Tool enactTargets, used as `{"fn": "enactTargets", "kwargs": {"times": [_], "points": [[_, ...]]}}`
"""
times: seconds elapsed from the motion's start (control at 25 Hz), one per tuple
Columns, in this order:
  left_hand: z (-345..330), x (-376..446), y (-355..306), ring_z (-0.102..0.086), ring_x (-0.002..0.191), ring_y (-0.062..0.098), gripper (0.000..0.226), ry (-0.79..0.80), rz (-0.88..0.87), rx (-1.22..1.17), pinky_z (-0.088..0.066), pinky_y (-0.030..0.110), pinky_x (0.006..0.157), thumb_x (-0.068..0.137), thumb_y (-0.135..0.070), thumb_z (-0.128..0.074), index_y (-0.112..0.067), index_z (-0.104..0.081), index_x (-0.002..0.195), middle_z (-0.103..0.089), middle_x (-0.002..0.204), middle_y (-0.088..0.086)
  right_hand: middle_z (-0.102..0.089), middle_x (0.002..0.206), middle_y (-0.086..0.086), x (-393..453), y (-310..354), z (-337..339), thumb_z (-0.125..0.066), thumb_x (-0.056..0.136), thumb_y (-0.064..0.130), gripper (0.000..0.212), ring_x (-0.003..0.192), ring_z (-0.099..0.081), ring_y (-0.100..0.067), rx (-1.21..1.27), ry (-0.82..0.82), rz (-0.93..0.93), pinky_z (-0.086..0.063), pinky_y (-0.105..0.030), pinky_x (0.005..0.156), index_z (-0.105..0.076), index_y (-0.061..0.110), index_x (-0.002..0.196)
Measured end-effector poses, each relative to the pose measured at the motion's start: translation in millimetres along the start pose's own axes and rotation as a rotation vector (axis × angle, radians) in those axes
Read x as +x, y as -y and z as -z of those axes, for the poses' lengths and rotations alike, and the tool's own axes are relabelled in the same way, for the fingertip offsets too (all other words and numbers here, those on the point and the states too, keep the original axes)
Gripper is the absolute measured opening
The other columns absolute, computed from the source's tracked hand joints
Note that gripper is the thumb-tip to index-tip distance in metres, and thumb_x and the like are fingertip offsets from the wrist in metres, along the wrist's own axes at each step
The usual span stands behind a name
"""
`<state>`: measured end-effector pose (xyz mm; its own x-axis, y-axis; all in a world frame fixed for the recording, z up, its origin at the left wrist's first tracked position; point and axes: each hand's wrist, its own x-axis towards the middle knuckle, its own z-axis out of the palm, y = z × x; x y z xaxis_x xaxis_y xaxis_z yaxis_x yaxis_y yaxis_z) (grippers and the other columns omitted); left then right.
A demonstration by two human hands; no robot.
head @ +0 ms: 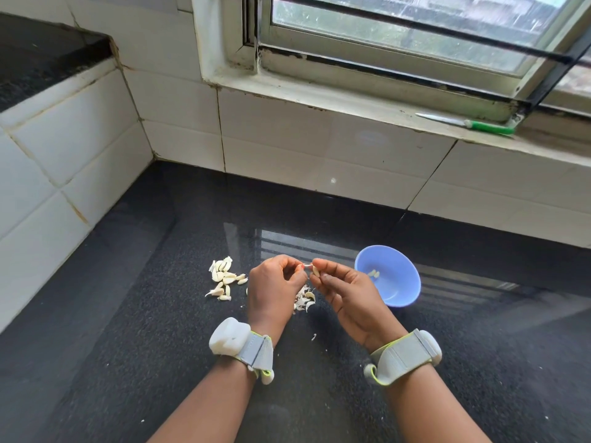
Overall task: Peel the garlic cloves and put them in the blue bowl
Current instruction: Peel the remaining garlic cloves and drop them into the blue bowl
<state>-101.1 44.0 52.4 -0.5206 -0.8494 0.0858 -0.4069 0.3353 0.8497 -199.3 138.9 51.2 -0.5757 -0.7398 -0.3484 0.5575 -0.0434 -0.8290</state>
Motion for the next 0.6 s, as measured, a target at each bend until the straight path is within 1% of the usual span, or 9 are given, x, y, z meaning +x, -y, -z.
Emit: {"fn": "enactTargets", "kwargs": {"times": [0.08, 0.16, 0.28, 0.4, 0.48, 0.52, 0.6], "points": [[0, 0, 0, -0.061, 0.066, 0.013, 0.005, -0.003, 0.003, -0.003, -0.049, 0.028, 0.063, 0.081, -0.018, -0.068, -0.016, -0.072, 0.079, -0.069, 0.073, -0.002, -0.073, 0.089, -0.012, -1, 4, -1, -0.052, 0.083, -0.017, 0.026, 0.08, -0.071, -0.014, 0.085, 0.015, -0.064, -0.057, -0.018, 0.074, -0.067, -0.004, 0.101], [1, 0, 1, -0.061, 0.067, 0.012, 0.005, -0.005, 0.005, 0.003, -0.048, 0.026, 0.062, 0.081, -0.017, -0.067, -0.015, -0.072, 0.08, -0.069, 0.074, -0.002, -0.072, 0.09, -0.011, -1, 5, -2, -0.059, 0.08, -0.013, 0.026, 0.082, -0.07, -0.013, 0.068, -0.001, -0.067, -0.056, -0.017, 0.073, -0.067, -0.002, 0.103], [2, 1, 3, -0.06, 0.067, 0.012, 0.006, -0.015, 0.005, 0.007, -0.041, 0.02, 0.061, 0.082, -0.017, -0.067, -0.014, -0.072, 0.08, -0.07, 0.075, 0.0, -0.072, 0.096, -0.014, -1, 3, -3, -0.057, 0.087, -0.011, 0.022, 0.084, -0.071, -0.014, 0.071, -0.047, -0.063, -0.056, -0.017, 0.071, -0.066, -0.002, 0.105], [1, 1, 10, -0.063, 0.074, 0.017, 0.012, 0.039, -0.027, 0.049, -0.04, 0.022, 0.064, 0.087, -0.019, -0.063, -0.012, -0.073, 0.086, -0.071, 0.081, 0.002, -0.073, 0.096, -0.016, -2, 3, -2, -0.054, 0.092, -0.006, 0.021, 0.084, -0.073, -0.017, 0.105, -0.076, -0.071, -0.058, -0.019, 0.07, -0.063, -0.003, 0.11], [1, 2, 16, -0.064, 0.08, 0.019, 0.018, 0.099, -0.061, 0.104, -0.043, 0.027, 0.07, 0.092, -0.022, -0.058, -0.012, -0.073, 0.092, -0.072, 0.085, 0.002, -0.075, 0.094, -0.013, -4, 3, -1, -0.056, 0.091, -0.002, 0.021, 0.083, -0.073, -0.016, 0.065, -0.089, -0.053, -0.058, -0.019, 0.068, -0.063, -0.001, 0.111], [1, 2, 17, -0.063, 0.08, 0.018, 0.02, 0.11, -0.068, 0.116, -0.043, 0.027, 0.07, 0.093, -0.024, -0.057, -0.013, -0.073, 0.092, -0.072, 0.085, 0.002, -0.075, 0.094, -0.012, -4, 3, -1, -0.058, 0.09, 0.0, 0.021, 0.081, -0.073, -0.015, 0.038, -0.096, -0.039, -0.058, -0.019, 0.067, -0.064, -0.001, 0.111], [0, 3, 18, -0.062, 0.075, 0.014, 0.016, 0.092, -0.068, 0.107, -0.041, 0.023, 0.066, 0.089, -0.027, -0.063, -0.015, -0.073, 0.086, -0.071, 0.081, -0.001, -0.075, 0.091, -0.011, -4, 2, -1, -0.061, 0.087, 0.003, 0.021, 0.077, -0.072, -0.013, -0.008, -0.108, -0.007, -0.057, -0.019, 0.065, -0.066, 0.0, 0.107]]}}
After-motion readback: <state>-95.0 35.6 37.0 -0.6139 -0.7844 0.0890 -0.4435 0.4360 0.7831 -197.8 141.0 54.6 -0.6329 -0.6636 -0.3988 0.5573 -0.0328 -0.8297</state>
